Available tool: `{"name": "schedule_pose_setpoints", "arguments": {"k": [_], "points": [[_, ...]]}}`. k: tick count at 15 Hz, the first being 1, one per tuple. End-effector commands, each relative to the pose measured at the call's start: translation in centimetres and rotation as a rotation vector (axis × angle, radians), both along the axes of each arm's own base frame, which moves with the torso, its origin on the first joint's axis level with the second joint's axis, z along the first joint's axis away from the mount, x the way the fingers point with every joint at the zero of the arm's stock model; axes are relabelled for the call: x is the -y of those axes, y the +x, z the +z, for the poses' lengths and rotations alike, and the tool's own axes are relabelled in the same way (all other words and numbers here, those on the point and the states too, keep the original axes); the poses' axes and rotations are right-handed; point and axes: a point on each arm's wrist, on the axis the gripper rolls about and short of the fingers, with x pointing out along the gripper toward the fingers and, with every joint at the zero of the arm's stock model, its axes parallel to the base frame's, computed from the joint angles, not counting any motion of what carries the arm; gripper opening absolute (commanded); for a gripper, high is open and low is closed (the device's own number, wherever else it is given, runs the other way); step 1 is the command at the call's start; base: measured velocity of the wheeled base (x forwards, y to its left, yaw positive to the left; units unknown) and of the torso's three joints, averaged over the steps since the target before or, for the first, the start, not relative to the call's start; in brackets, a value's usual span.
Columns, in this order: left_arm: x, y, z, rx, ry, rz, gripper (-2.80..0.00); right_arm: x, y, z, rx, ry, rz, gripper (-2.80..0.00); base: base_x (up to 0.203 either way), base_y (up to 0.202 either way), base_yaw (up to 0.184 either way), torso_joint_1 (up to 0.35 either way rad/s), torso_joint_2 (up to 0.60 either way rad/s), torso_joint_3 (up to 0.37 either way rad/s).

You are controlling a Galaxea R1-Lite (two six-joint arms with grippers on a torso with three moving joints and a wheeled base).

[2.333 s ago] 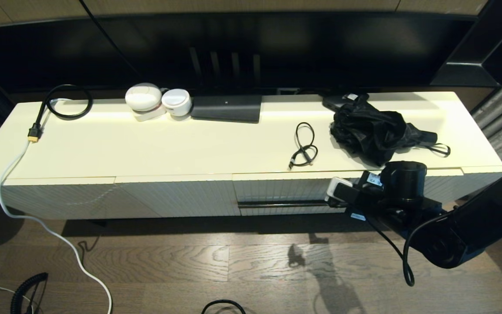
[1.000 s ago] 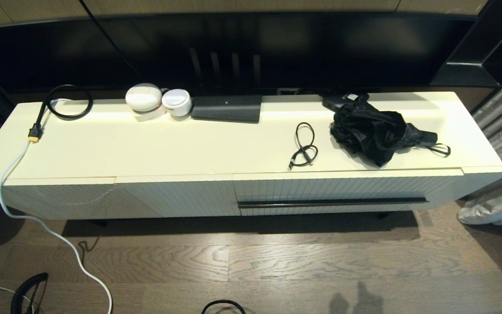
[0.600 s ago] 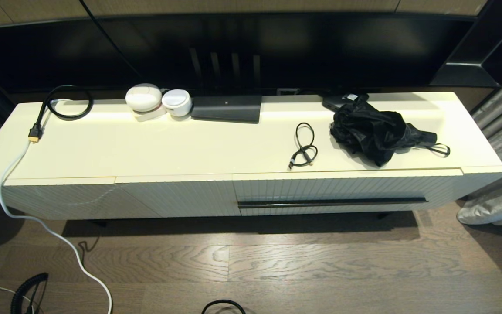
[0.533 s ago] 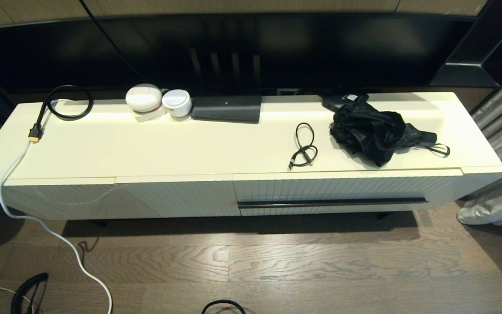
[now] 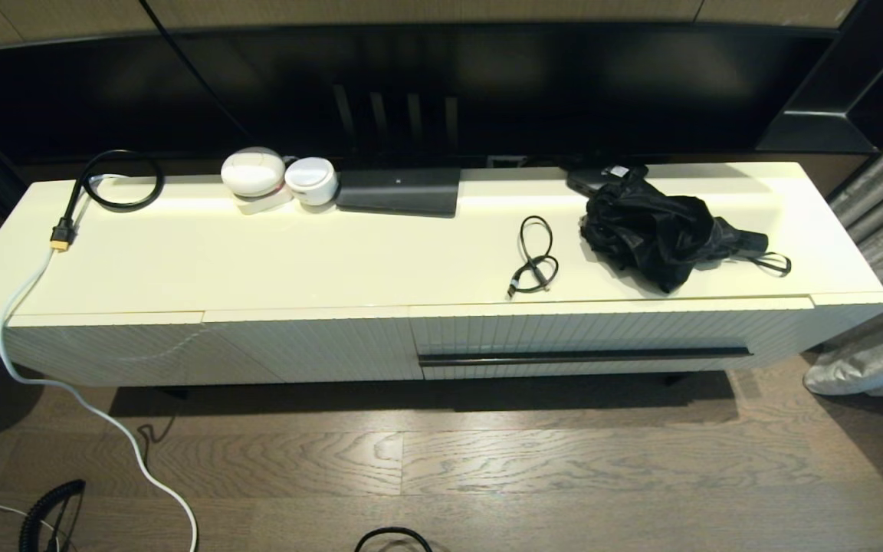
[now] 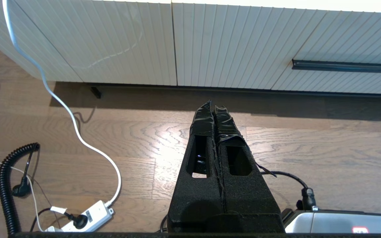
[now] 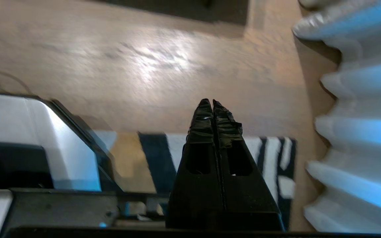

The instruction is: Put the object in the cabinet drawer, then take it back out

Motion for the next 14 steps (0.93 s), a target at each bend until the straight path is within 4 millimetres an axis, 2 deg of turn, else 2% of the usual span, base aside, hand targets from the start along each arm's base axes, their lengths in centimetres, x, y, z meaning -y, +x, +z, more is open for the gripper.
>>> {"name": "schedule_pose_setpoints", "arguments": {"k": [1,6,7,14], "points": [[0.0,0.0,0.0,0.000,-0.001,0.000,-2.80,-0.1,-0.2,-1.5,0.108,0.076,0.036,-2.80,0.000,0.000,0.000,0.000,0.00,0.000],[0.0,0.0,0.0,0.000,-0.001,0.002,-2.80,-0.1,1.8,-3.1,0.218,0.197,0.019,-2.80,0.000,0.000,0.000,0.000,0.00,0.000],[0.0,0.0,0.0,0.000,-0.001,0.000,-2.80,-0.1,2.2,-3.8,0.225,0.196,0.019,-2.80,0.000,0.000,0.000,0.000,0.00,0.000],[0.0,0.0,0.0,0.000,-0.001,0.002,-2.80,-0.1,3.1,-4.0,0.347,0.089,0.069,-2.80,0.000,0.000,0.000,0.000,0.00,0.000]]}}
